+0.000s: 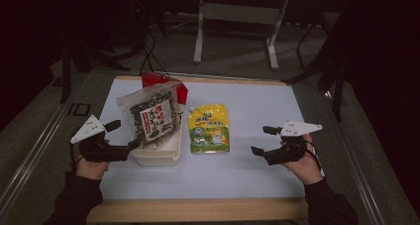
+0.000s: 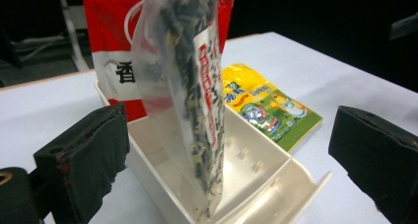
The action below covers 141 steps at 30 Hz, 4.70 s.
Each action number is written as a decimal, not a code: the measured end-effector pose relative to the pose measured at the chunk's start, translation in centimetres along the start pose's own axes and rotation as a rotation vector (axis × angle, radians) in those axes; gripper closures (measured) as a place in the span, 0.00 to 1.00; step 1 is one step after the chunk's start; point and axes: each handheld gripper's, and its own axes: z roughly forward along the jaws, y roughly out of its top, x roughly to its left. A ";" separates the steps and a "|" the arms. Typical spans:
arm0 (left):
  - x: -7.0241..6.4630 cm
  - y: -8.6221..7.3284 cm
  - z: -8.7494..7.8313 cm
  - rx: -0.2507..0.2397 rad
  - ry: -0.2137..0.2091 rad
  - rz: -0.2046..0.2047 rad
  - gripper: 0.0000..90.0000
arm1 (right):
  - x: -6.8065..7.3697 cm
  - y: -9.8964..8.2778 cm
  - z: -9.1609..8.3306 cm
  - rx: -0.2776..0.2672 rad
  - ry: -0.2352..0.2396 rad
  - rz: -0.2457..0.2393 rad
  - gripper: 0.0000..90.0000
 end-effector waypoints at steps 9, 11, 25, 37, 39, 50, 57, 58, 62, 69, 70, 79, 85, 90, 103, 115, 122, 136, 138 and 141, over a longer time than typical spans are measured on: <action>-3.9 -0.8 -1.1 -0.007 0.002 0.056 0.02 | -0.3 0.1 1.0 0.022 -0.004 -0.028 0.23; -4.7 -1.2 -1.0 -0.008 -0.006 0.062 0.02 | -0.6 0.2 1.9 0.041 -0.010 -0.035 0.24; -7.4 -3.8 0.0 -0.005 -0.062 0.078 0.01 | -3.1 1.1 7.1 0.078 -0.014 -0.026 0.26; -8.0 -5.0 0.9 0.008 -0.082 0.081 0.01 | -5.6 2.2 12.2 0.111 -0.017 -0.006 0.27; -8.2 -5.2 1.0 0.015 -0.092 0.084 0.01 | -6.2 2.3 13.0 0.117 -0.015 0.005 0.27; -8.2 -5.6 0.8 0.017 -0.098 0.086 0.01 | -8.2 2.3 17.6 0.178 -0.036 0.034 0.27; -8.3 -5.8 0.9 0.025 -0.106 0.084 0.01 | -9.4 2.6 19.8 0.223 -0.050 0.046 0.24; -8.3 -5.8 0.9 0.024 -0.104 0.084 0.01 | -9.6 2.7 20.2 0.238 -0.042 0.052 0.22; -8.3 -5.9 0.9 0.026 -0.109 0.081 0.01 | -10.2 2.9 21.6 0.271 -0.055 0.058 0.18; -8.4 -6.2 1.0 0.043 -0.118 0.077 0.01 | -11.5 1.9 24.2 0.357 -0.052 0.095 0.10; -8.4 -6.2 1.0 0.043 -0.115 0.076 0.01 | -11.5 1.8 24.4 0.365 -0.049 0.098 0.10; -8.6 -6.3 1.1 0.054 -0.124 0.088 0.01 | -10.9 1.7 24.5 0.374 -0.058 0.073 0.19; -8.7 -6.3 1.3 0.061 -0.130 0.090 0.01 | -10.1 2.2 24.1 0.393 -0.070 0.048 0.41; -8.7 -6.3 1.4 0.062 -0.132 0.093 0.01 | -9.8 2.2 23.9 0.379 -0.083 0.032 0.50; -8.6 -6.3 1.3 0.065 -0.130 0.088 0.01 | -9.4 2.1 23.6 0.354 -0.121 0.006 1.00; -8.6 -6.1 1.4 0.064 -0.125 0.090 0.01 | -9.2 3.4 21.8 0.336 -0.054 0.052 1.00; -8.7 -5.9 1.5 0.065 -0.119 0.092 0.01 | -8.8 4.1 19.6 0.300 -0.036 0.044 1.00; -9.5 -5.1 2.1 0.080 -0.125 0.121 0.01 | -6.5 6.4 15.3 0.212 -0.010 -0.021 1.00; -9.5 -5.0 2.3 0.083 -0.124 0.117 0.01 | -6.0 6.6 14.7 0.201 -0.007 -0.033 1.00; -9.6 -4.8 2.4 0.081 -0.133 0.106 0.01 | -5.4 6.8 13.9 0.184 -0.003 -0.051 1.00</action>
